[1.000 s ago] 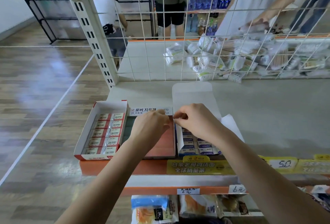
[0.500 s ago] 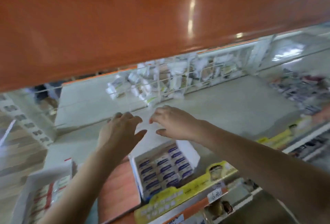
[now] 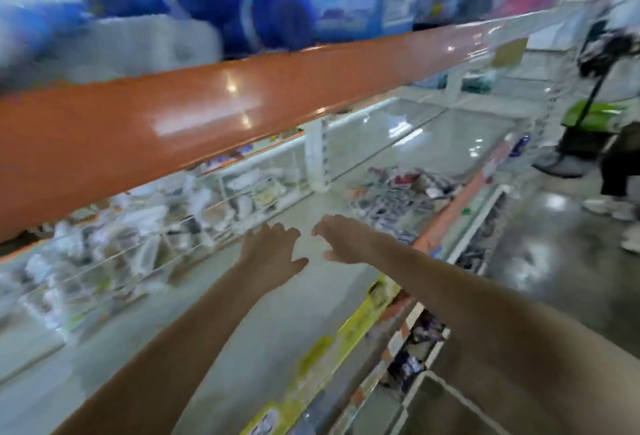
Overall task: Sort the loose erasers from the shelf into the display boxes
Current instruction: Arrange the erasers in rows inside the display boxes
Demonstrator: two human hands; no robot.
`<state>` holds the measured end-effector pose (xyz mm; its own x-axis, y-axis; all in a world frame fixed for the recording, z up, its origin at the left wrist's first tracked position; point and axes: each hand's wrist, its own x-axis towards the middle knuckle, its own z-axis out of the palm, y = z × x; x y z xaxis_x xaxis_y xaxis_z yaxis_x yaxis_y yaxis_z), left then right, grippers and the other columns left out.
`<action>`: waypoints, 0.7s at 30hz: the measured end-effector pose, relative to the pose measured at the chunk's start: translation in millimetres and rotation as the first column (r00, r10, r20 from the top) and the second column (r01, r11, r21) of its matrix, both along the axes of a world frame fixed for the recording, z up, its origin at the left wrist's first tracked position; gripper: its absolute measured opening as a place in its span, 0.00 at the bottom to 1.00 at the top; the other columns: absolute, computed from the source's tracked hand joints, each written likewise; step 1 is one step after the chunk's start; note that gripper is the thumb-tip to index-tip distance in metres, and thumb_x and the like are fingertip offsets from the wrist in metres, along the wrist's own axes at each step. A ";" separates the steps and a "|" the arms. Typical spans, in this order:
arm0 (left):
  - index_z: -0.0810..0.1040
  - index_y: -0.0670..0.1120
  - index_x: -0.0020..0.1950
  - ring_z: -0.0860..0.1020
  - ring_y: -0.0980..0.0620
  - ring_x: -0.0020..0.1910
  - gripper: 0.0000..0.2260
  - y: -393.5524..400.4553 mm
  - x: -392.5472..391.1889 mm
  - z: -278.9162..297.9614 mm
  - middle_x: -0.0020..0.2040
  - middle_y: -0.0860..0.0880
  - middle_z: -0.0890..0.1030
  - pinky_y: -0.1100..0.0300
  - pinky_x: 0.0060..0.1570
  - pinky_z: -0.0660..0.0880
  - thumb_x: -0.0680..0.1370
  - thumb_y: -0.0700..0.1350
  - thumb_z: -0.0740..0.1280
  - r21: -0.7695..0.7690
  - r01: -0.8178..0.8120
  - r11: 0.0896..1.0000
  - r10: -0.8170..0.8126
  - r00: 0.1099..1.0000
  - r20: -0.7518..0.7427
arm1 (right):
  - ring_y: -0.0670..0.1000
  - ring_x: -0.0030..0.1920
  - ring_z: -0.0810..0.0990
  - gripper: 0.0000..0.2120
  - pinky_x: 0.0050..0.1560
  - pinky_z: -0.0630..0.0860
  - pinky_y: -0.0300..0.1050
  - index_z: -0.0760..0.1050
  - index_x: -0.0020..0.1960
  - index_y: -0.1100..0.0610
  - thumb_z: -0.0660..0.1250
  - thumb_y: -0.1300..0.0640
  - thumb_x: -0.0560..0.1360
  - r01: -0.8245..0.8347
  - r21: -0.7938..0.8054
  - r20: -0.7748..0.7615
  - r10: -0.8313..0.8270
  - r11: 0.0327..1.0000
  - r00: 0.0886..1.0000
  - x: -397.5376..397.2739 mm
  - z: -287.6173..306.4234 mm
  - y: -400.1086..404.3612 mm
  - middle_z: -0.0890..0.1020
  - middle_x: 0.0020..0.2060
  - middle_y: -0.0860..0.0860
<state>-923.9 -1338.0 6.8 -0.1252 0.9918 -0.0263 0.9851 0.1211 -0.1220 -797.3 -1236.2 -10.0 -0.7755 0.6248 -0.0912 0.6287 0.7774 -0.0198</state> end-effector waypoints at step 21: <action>0.73 0.49 0.64 0.74 0.48 0.59 0.15 217.5 114.7 -64.4 0.60 0.48 0.76 0.55 0.51 0.73 0.79 0.50 0.60 0.066 -0.207 0.976 0.188 0.957 0.223 | 0.55 0.69 0.63 0.24 0.68 0.61 0.51 0.68 0.67 0.57 0.63 0.46 0.75 0.140 0.042 -0.073 -0.137 0.989 0.988 128.1 -60.7 187.2 0.70 0.63 0.55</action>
